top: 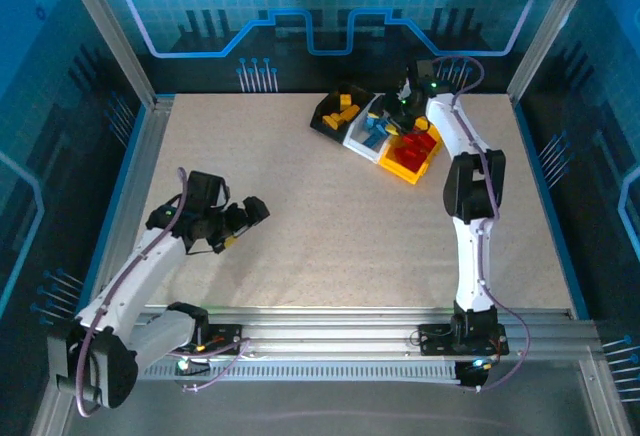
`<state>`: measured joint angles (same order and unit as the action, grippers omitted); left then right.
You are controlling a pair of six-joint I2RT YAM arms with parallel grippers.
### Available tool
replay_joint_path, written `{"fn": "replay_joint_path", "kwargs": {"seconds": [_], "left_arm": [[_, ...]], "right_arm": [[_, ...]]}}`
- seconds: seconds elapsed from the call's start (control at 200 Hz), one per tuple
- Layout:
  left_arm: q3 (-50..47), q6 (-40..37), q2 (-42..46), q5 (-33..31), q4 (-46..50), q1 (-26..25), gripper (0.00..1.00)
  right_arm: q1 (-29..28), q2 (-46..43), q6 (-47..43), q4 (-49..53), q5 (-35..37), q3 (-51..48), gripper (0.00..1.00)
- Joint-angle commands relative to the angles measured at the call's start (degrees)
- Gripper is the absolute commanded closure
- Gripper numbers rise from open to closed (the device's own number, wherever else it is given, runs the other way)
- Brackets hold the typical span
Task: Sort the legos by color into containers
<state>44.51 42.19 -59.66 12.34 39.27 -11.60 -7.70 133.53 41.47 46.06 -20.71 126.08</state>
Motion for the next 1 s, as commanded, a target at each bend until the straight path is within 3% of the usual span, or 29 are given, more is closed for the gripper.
{"fn": "replay_joint_path", "kwargs": {"seconds": [0.0,0.265,0.315,0.36,0.705,0.996], "left_arm": [[1.91,1.57,-1.47,0.64,-4.55,0.60,0.01],[3.14,3.35,-5.81,-3.07,-11.14,0.55,0.01],[4.13,3.81,-7.88,-3.09,-12.01,0.52,0.01],[5.33,4.16,-10.13,-3.01,-12.60,0.54,0.01],[15.45,6.25,-24.03,-1.55,-11.40,0.43,0.01],[16.10,5.21,-23.10,-11.97,-12.45,0.40,0.01]], "right_arm": [[0.40,-7.94,-6.53,-4.60,-7.57,-5.67,0.34],[3.74,-26.31,-14.92,-15.79,-10.57,-34.19,0.21],[4.67,-28.96,-17.00,-15.92,-10.29,-37.81,0.13],[5.44,-31.37,-18.94,-16.11,-9.97,-41.03,0.00],[8.76,-47.70,-29.16,-25.30,-5.80,-60.37,0.00],[8.60,-58.39,-35.74,-41.07,4.44,-74.98,0.00]]}}
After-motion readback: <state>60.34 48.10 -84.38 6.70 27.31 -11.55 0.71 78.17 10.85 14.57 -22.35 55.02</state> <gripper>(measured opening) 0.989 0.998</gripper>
